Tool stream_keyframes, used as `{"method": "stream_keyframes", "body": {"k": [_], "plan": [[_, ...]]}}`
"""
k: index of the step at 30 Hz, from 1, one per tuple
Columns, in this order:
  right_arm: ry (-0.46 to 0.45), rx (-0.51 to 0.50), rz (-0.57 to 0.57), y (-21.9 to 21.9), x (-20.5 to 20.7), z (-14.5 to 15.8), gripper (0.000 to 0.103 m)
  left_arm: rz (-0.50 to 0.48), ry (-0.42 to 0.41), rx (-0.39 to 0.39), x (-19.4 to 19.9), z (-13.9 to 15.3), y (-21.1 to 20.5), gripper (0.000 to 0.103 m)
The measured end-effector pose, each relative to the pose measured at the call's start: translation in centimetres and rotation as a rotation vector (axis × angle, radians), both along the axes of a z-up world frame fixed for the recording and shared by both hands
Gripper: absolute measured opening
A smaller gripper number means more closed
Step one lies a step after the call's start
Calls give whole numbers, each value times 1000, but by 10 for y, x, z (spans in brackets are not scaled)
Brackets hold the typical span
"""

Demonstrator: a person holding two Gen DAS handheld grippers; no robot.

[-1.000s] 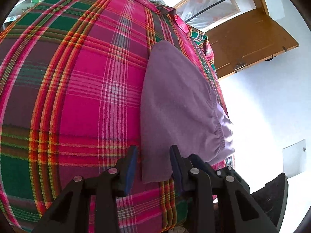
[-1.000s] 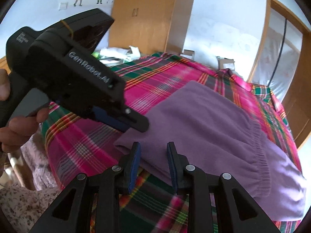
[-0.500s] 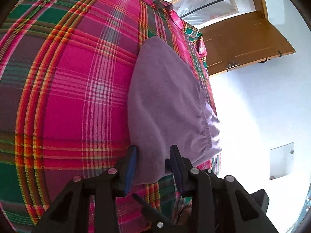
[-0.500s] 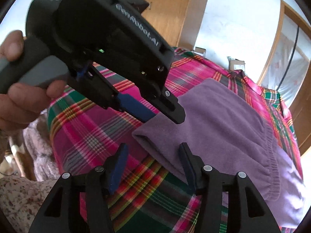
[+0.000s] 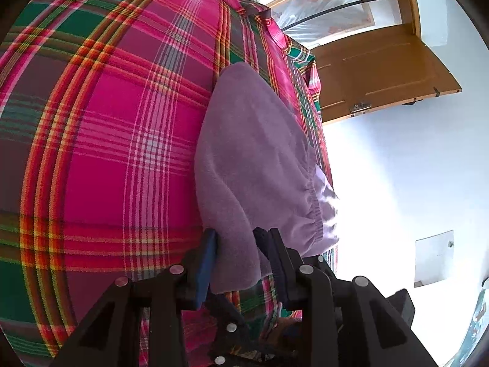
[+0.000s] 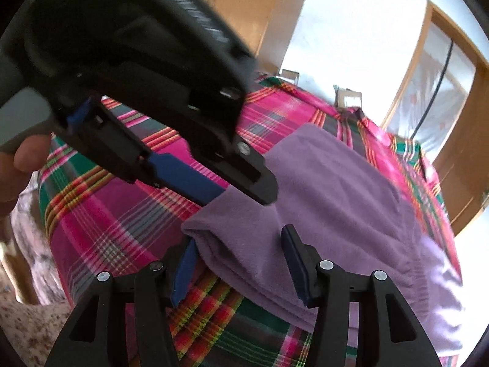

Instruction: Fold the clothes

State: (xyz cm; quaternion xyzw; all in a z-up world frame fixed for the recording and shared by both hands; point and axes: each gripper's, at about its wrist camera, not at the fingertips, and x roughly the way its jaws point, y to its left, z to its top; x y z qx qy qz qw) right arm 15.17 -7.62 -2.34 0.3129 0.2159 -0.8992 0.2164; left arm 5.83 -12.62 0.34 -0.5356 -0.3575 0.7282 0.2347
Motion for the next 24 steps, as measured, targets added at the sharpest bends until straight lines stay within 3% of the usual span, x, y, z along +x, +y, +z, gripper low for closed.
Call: {"method": "stream_keyframes", "body": {"k": [3,5,8,12,24], "plan": [[-14,-20,-7,3,-3,0,50,15,20,-19,-6,2,-4,36],[-15,-23,-7,3,-3,-1,40,54,26,-40,-9,2,-9,41],[-11,-17,0,3,-2,-1,37,73,19,-52,-19,-1,-16,44],[3,-32,-14,10,-2,2,18,66,-13,-64,-35,-8,-17,46],[9,-162,-4,31,2,25,14,17,-54,-27,-81,-8,2,49]]}}
